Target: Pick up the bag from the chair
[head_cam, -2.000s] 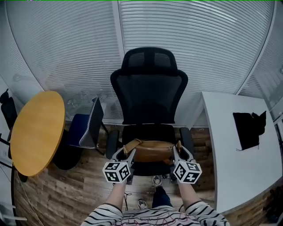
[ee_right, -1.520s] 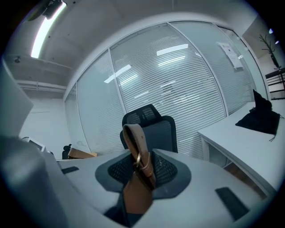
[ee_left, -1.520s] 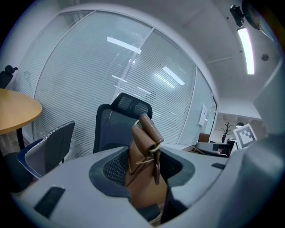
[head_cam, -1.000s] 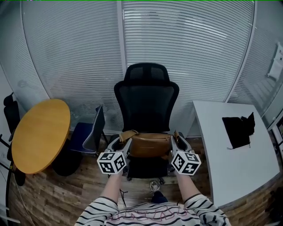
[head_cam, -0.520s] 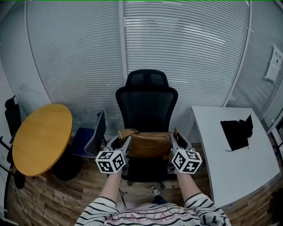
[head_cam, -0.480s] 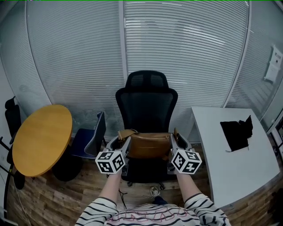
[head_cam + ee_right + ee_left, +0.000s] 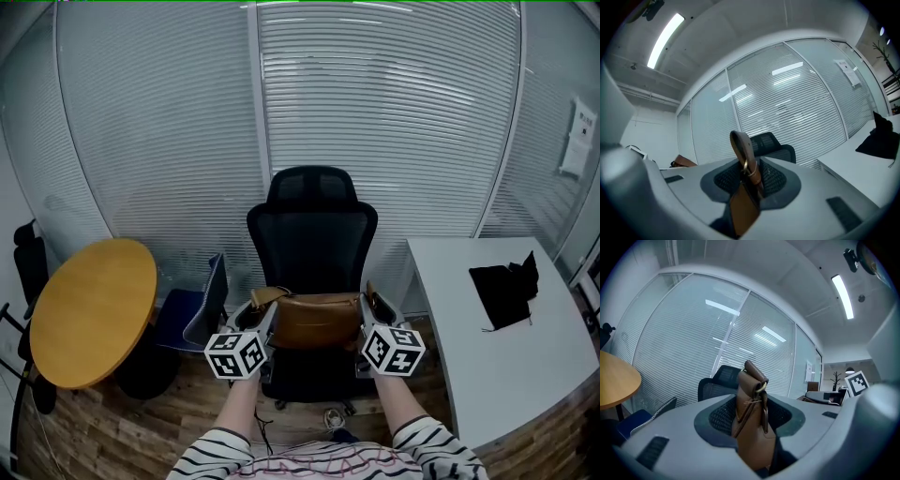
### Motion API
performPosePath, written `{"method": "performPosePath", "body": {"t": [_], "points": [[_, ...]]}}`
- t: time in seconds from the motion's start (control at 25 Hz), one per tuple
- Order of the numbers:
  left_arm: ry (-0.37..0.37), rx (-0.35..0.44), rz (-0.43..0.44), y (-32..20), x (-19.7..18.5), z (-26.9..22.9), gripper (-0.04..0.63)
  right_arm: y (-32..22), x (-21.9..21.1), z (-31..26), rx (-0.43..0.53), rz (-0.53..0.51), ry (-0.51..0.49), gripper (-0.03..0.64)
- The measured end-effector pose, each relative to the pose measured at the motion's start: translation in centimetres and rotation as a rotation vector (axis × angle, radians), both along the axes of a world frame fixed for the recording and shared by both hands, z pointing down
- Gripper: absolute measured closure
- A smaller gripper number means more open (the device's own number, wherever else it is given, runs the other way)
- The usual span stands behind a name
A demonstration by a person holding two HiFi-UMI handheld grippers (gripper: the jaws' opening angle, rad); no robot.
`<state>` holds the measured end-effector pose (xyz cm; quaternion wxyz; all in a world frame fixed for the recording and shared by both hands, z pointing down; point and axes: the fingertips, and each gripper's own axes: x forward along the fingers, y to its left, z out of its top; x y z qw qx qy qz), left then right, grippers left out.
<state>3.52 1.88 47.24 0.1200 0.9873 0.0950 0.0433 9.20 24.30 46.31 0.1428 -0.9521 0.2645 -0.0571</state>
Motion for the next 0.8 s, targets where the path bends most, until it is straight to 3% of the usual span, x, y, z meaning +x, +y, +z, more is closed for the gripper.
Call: {"method": "performPosePath", "body": {"t": [0.8], "points": [[-0.018, 0.007, -0.01, -0.2, 2.5, 1.0, 0.397, -0.2, 2.6, 1.1, 0.003, -0.01, -0.016, 0.495]]}}
